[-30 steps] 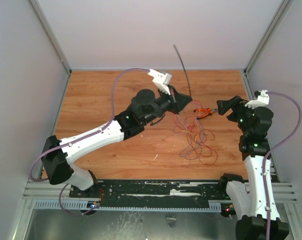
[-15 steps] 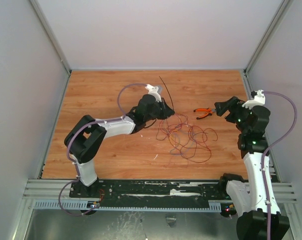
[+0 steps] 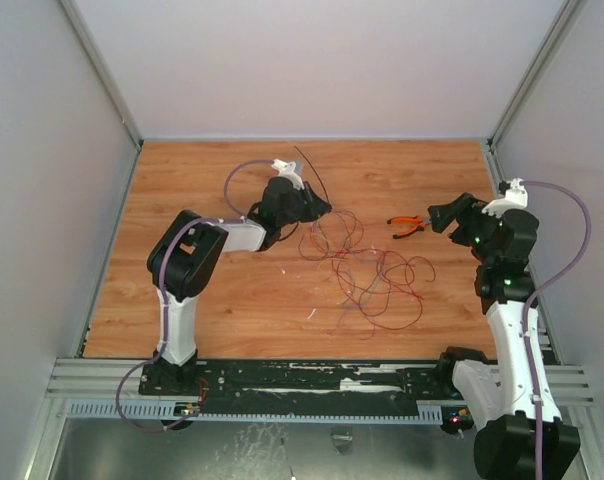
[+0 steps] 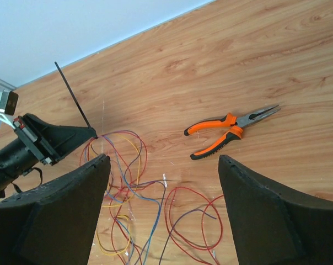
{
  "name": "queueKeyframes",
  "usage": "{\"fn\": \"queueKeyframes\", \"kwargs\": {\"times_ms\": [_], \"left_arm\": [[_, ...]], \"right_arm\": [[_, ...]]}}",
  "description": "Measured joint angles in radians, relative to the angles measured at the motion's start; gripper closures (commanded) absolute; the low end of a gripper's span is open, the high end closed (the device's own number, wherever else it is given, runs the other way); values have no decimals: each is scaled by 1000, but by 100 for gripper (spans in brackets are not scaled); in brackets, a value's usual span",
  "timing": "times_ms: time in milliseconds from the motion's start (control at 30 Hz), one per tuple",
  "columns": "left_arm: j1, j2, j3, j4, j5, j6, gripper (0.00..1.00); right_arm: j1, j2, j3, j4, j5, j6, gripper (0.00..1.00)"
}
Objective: Zip-tie the wires
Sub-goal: Place the cable at the center of the board.
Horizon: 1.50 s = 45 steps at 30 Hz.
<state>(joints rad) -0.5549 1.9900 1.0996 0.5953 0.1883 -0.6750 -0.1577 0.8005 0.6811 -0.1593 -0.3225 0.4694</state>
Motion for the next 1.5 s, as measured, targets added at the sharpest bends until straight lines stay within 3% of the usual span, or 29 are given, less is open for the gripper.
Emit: {"fn": "queueKeyframes", "kwargs": {"times_ms": [167,567,967,1067,1133,1167,1500], "left_arm": [[44,78,78,-4,7,21,100],[140,194,125,-20,6,44,75],[146,172,138,-60,5,92,35],[150,126,109,-78,0,99,20],[151,84,83,-81,-8,103,4],[152,59,65,-80,-11,106,2],[166,-241,-205,-60,-9,76,2]], "right_arm": [[0,11,0,0,0,-6,19],[0,52,-6,8,-1,-29,18],[0,71,-6,15,-4,-51,17],[0,71,-6,15,-3,-55,16],[0,71,-6,13,-3,-58,15],[0,71,-6,12,-2,-60,14],[-11,50,-22,1,19,-93,3]]}}
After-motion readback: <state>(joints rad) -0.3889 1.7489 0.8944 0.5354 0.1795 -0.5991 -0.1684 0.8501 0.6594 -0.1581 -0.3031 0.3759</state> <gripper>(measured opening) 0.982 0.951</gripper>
